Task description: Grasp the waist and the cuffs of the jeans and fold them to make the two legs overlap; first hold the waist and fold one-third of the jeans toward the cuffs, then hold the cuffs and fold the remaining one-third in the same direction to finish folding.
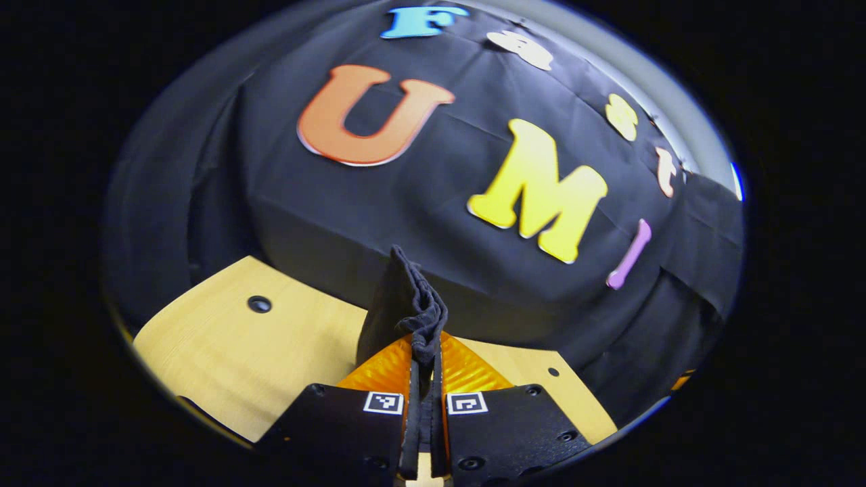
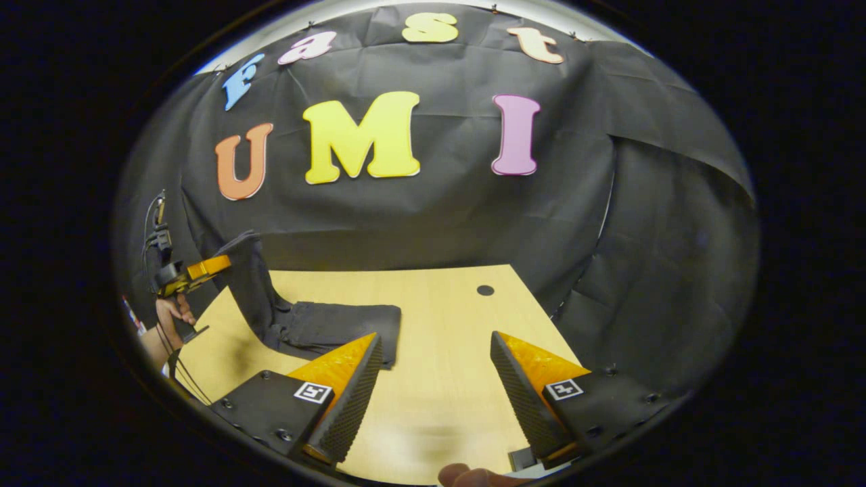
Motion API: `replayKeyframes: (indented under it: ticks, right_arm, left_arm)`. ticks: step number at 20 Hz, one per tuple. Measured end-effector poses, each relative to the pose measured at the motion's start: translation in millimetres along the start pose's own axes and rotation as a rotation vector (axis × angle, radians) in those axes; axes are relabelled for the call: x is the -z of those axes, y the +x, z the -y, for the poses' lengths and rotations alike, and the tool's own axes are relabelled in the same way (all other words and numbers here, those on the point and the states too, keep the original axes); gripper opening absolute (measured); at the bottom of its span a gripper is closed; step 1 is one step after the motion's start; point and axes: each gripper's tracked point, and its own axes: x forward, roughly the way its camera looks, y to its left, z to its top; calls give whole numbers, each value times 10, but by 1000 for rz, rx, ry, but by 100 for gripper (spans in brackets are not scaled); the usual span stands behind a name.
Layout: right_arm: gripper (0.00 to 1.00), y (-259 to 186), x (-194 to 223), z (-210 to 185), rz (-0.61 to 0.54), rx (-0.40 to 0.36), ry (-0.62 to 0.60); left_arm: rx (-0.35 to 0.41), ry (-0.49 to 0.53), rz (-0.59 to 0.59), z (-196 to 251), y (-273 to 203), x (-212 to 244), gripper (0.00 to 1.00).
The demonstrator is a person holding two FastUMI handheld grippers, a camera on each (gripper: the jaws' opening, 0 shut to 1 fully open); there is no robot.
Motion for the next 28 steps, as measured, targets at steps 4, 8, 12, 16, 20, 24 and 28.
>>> replayKeyframes:
  ticks: [4, 8, 12, 16, 20, 24, 28]
  right_arm:
    - [98, -161, 1, 196, -4, 48, 23]
    - [98, -251, 153, 521, -27, 107, 71]
    - [98, -298, 293, 778, -49, 152, 120]
    - [98, -298, 491, 913, -89, 168, 144]
    - [98, -206, 637, 962, -130, 163, 142]
    - [98, -20, 642, 942, -146, 129, 138]
    - [98, 236, 656, 861, -161, 65, 126]
  left_arm:
    - [76, 167, -52, 551, 429, 331, 10]
    - [111, 334, -79, 945, 505, 724, 10]
    - [121, 462, -144, 1128, 665, 1221, 10]
    - [116, 450, -217, 1199, 741, 1663, 12]
    - [99, 376, -295, 1229, 799, 2074, 19]
    - [62, 280, -371, 1182, 799, 2443, 34]
    - [74, 194, -388, 1342, 789, 2483, 63]
